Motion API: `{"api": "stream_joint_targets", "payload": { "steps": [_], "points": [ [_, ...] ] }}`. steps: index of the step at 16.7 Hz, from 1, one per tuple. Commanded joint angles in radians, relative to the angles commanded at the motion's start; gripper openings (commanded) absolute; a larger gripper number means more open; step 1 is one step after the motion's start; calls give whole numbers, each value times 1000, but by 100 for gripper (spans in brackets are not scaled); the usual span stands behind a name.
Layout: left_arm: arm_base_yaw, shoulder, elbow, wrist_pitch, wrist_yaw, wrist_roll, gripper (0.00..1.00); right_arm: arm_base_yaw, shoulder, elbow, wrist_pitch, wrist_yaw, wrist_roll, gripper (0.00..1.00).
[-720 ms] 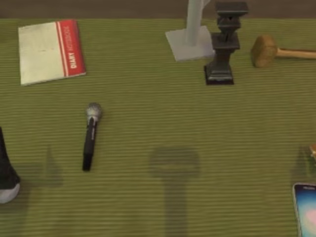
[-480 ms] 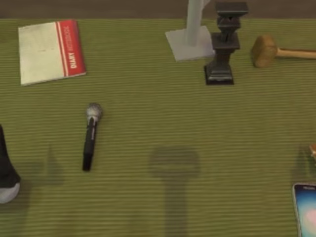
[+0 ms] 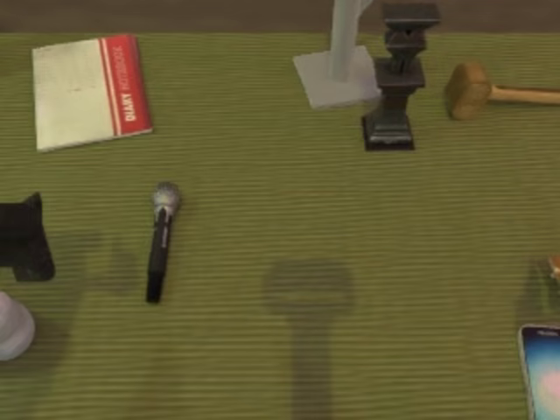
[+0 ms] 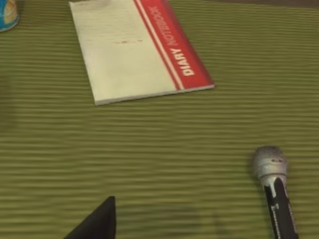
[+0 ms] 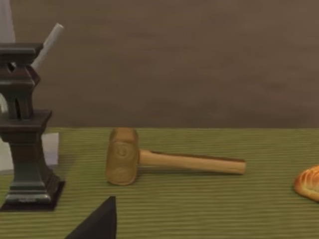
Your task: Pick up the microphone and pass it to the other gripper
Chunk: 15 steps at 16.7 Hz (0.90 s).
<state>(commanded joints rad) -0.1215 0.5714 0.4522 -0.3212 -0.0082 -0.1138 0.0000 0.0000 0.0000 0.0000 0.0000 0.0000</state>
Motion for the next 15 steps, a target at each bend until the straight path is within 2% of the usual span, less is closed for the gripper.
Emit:
{"api": "stream_joint_targets", "payload": {
  "steps": [8, 15],
  "points": [
    [-152, 822, 542, -420, -11, -137, 100, 0, 0, 0, 0, 0, 0, 100],
    [-241, 1256, 874, -644, -15, -219, 100, 0, 0, 0, 0, 0, 0, 100]
  ]
}}
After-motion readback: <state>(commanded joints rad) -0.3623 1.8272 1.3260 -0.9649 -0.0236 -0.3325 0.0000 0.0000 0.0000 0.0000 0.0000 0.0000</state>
